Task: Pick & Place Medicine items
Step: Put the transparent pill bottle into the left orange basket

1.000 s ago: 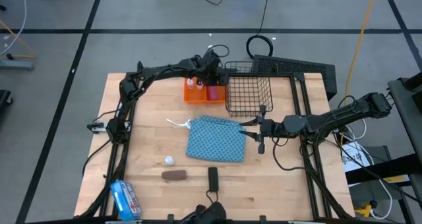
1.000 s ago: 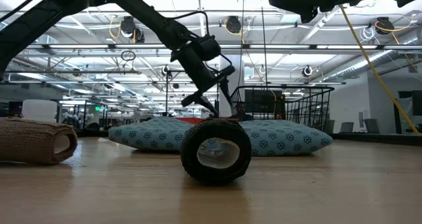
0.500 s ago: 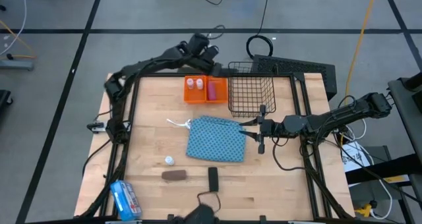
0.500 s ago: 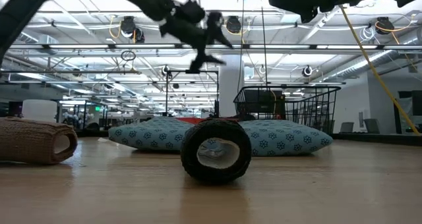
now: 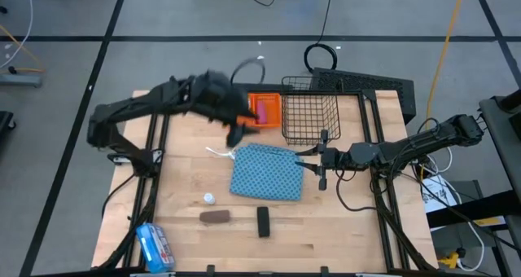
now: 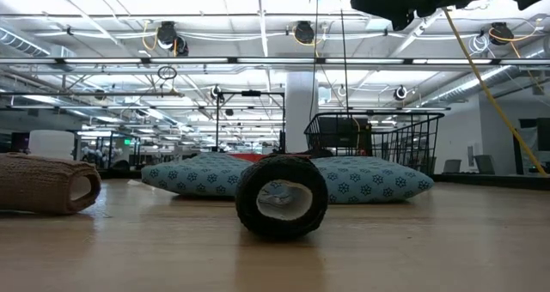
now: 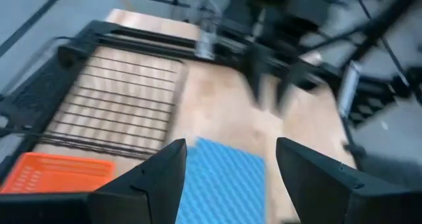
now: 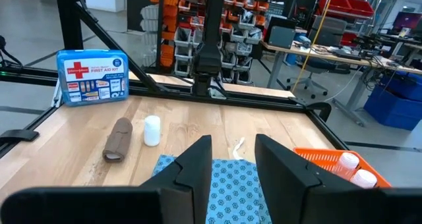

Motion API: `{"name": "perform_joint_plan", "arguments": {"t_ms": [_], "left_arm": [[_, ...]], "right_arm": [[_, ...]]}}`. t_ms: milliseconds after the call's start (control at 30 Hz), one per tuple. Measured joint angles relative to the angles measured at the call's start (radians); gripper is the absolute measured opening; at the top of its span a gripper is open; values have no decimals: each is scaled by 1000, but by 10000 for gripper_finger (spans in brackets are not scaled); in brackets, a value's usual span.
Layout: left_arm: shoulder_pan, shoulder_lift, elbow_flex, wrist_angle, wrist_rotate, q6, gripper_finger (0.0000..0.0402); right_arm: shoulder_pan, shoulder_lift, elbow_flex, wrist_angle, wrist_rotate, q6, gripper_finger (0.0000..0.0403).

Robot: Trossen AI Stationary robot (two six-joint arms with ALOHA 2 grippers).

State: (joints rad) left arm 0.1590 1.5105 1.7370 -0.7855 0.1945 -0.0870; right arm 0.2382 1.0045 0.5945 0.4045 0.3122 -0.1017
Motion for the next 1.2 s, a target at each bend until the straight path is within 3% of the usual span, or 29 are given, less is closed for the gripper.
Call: {"name": "perform_joint_plan", "arguments": {"t_ms": [133,333,667,833,933,1033,1200], "left_arm": [[-157,-32,0,-66,-75,-26,241],[-335,-34,0,-92,-82,-119,241],[-546,40,0,-88,-84,-246,241],[-620,97,0,-193,-99,-322,241],[-652,131,0,-331,-195,-452,241],[-699,149,-2,-468,-379,-537,241],[-777,122,-2,-552,-664,-647,241]], "right_arm": [[0,0,0,-2,0,0,105],[-1,0,0,-6,0,-17,105],[-1,0,1,66,0,-128,105],[-1,0,1,121,0,-195,105],[-1,0,1,164,0,-232,105],[-1,0,1,192,0,-258,105],[-3,0,1,206,0,-282,105]]}}
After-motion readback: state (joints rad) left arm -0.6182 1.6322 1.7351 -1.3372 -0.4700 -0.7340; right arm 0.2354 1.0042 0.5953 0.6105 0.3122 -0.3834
